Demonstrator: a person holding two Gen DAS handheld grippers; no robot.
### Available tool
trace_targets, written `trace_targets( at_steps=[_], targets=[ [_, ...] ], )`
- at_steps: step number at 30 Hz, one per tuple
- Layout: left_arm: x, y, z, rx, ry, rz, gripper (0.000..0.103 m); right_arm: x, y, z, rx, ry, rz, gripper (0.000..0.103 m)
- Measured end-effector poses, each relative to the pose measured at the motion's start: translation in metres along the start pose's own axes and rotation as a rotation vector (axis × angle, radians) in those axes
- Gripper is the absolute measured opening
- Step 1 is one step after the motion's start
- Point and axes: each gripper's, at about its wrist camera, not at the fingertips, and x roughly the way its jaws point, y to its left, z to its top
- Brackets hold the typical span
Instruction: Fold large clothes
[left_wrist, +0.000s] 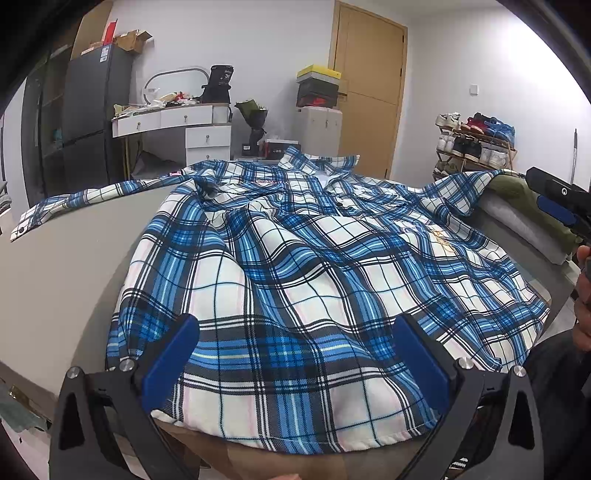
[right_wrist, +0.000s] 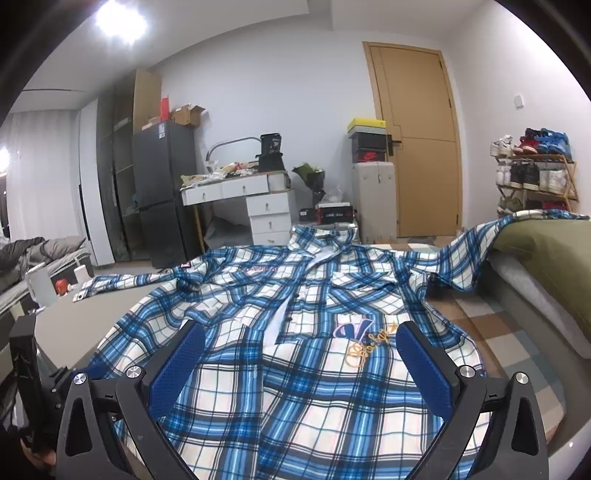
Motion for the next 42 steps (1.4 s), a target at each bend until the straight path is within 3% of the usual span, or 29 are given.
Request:
trace_targets(
  at_steps=[42],
  targets=[
    [-0.002, 0.000, 0.001, 0.002, -0.006, -0.010, 0.102, 0.007, 0.008, -0.014, -0.032, 0.077, -0.008, 0.103]
  ],
)
